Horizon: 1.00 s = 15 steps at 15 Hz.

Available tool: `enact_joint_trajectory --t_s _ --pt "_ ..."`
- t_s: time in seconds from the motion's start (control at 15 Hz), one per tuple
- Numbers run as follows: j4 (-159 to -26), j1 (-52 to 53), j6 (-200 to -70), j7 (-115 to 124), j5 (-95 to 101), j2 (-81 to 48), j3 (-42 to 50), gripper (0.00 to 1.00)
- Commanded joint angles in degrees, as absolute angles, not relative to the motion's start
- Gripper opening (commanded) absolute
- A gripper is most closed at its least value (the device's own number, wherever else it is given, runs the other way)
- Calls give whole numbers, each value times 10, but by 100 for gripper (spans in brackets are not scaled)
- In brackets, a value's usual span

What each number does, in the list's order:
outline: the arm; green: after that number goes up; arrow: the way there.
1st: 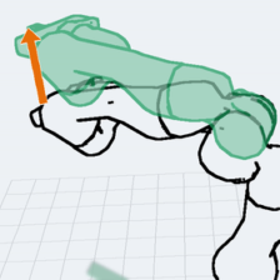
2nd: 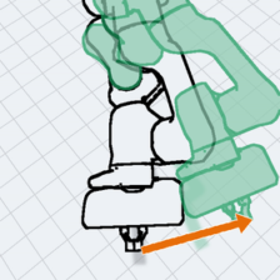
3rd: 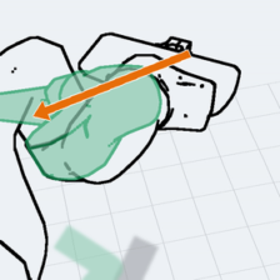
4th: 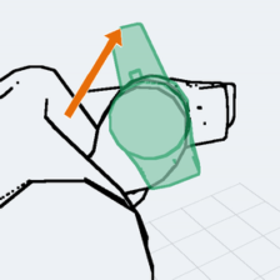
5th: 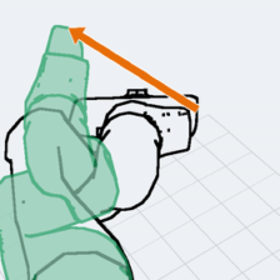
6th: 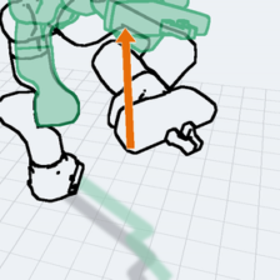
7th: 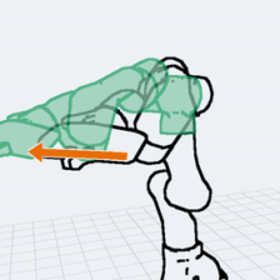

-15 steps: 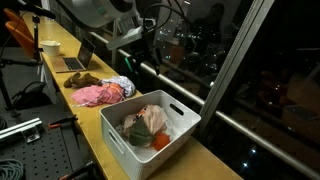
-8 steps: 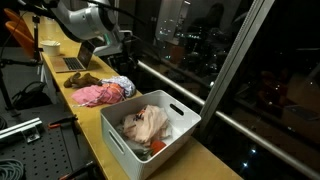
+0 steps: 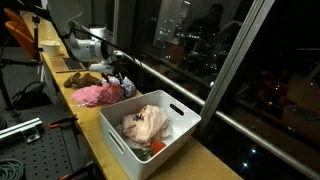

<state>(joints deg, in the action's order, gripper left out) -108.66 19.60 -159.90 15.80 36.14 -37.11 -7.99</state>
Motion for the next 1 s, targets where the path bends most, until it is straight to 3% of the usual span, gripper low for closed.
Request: enact_joint_trajectory --t_s 0.0,0.4,0.93 --pt "-1007 218 -1619 102 284 -448 -84 100" --pt "-878 245 -1581 12 208 -516 -83 100" --pt "-814 236 -1563 -37 177 -560 -83 100"
